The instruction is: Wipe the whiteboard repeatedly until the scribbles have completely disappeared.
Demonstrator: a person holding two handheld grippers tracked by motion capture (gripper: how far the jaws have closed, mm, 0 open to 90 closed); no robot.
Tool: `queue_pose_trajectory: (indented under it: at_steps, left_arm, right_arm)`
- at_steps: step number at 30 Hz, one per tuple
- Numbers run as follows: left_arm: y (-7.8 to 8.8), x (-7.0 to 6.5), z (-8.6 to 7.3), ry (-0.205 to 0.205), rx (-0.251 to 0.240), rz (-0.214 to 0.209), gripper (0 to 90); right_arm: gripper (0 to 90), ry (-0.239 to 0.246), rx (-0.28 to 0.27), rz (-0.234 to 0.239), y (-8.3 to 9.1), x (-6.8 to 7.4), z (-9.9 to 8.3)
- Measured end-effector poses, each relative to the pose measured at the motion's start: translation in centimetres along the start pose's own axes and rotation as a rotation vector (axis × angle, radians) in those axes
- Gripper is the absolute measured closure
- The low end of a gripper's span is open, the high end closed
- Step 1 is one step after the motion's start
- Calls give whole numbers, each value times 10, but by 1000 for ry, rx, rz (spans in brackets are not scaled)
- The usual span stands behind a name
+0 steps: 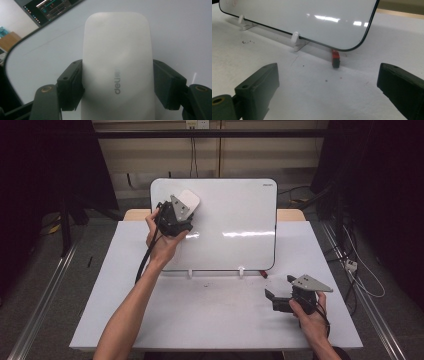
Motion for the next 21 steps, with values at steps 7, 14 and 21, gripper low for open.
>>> queue_pose_trajectory:
  at_steps: [7, 14, 21]
  left_arm:
    - [3, 17, -2, 93, 20, 57, 311]
    - [6, 33, -4, 166, 26, 87, 311]
    - [8, 28, -6, 114, 40, 102, 312]
  right_arm:
    - [40, -1, 0, 0, 0, 0, 0]
    - [41, -3, 0, -2, 0, -1, 0]
    - [40, -3, 1, -3, 0, 0, 0]
Point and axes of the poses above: each handheld gripper's, and its own axes: y roughly backward along the jaws, z roughly out of its top, x roughly to its left, the point moved 1 cm from there along -y, roughly forward along the jaws, and after that the axes turned 9 degrees about -x, right-handed, at the moved point
